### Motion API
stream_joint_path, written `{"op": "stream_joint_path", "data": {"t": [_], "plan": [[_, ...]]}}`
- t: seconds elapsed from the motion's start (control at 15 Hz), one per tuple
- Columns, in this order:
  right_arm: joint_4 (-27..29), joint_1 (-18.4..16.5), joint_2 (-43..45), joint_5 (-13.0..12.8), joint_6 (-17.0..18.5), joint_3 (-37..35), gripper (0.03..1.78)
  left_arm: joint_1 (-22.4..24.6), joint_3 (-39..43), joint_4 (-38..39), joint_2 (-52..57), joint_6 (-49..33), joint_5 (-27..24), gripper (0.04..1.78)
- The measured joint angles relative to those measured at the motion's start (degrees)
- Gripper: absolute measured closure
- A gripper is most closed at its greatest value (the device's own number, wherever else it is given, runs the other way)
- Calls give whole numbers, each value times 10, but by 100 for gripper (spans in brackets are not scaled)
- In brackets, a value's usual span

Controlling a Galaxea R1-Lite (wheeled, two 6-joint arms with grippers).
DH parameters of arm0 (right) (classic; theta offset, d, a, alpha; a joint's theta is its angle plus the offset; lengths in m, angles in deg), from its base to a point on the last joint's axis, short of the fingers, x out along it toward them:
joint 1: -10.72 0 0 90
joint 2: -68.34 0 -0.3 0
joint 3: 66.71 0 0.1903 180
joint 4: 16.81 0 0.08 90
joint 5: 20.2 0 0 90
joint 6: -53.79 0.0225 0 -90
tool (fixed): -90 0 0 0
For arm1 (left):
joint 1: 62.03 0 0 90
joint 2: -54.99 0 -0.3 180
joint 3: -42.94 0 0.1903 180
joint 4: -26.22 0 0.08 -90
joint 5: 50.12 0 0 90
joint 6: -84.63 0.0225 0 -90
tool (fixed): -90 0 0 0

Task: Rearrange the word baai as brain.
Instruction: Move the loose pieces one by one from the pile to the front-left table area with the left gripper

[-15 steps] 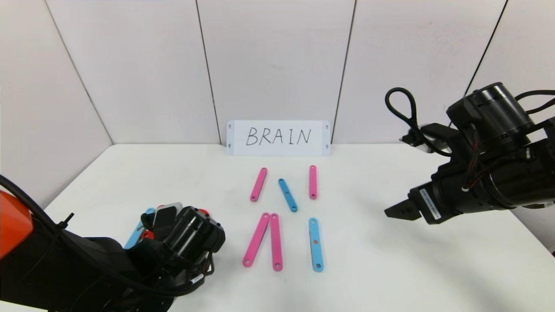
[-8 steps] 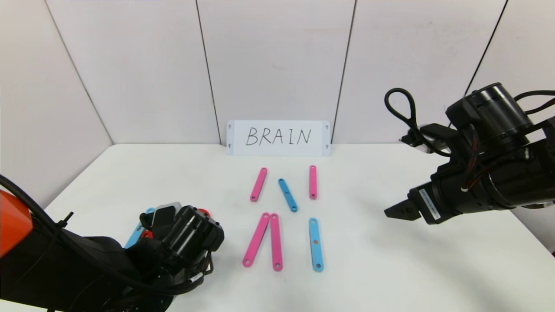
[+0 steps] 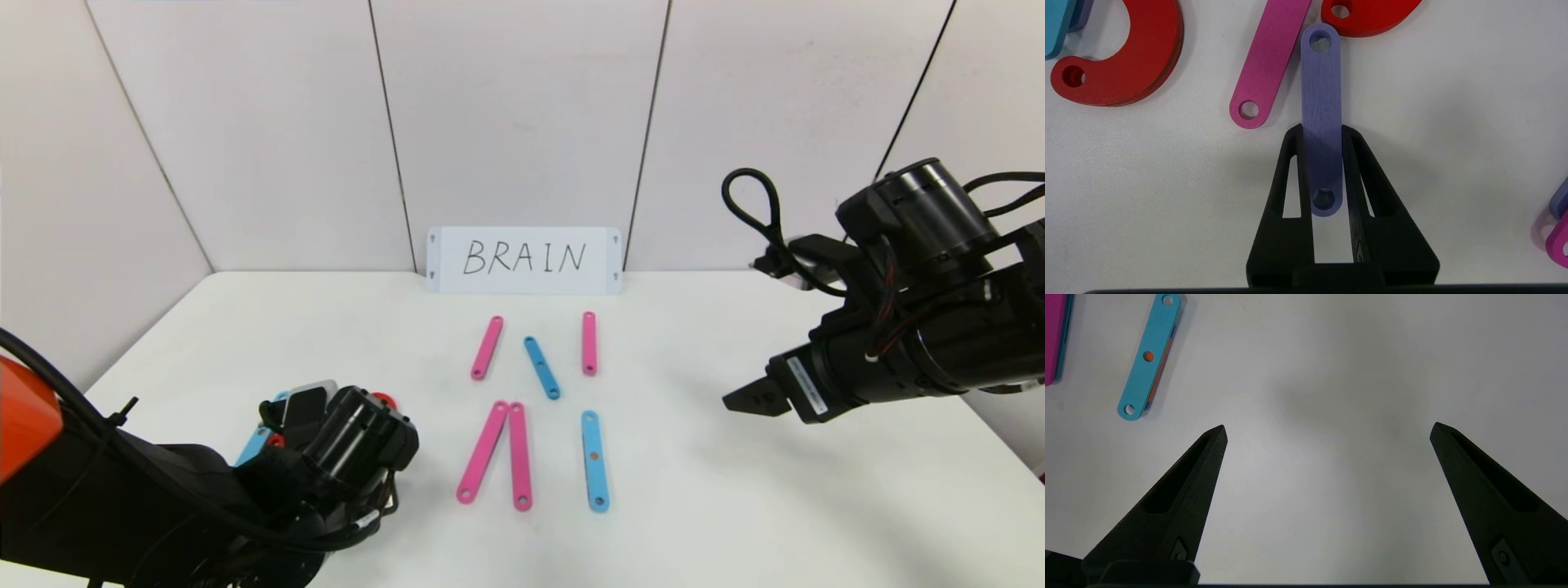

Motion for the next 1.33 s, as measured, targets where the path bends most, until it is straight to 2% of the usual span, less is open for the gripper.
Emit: {"op": "stream_joint_path", "data": {"t": [0.2, 0.27, 0.53, 0.73, 0.87, 1.33], "plan": [[0, 0, 0, 0, 0, 0, 7, -1, 2, 0, 0, 3, 0, 132], [0, 0, 0, 0, 0, 0, 7, -2, 3, 0, 0, 5, 0, 120], [0, 0, 0, 0, 0, 0, 7, -4, 3, -1, 0, 8, 0, 53], [0, 0, 0, 0, 0, 0, 7, -6, 3, -4, 0, 10, 0, 22], [0, 0, 1, 1, 0, 0, 7, -10, 3, -3, 0, 11, -2, 13], [0, 0, 4, 1, 0, 0, 7, -21, -1, 12, -2, 27, -7, 12]]}}
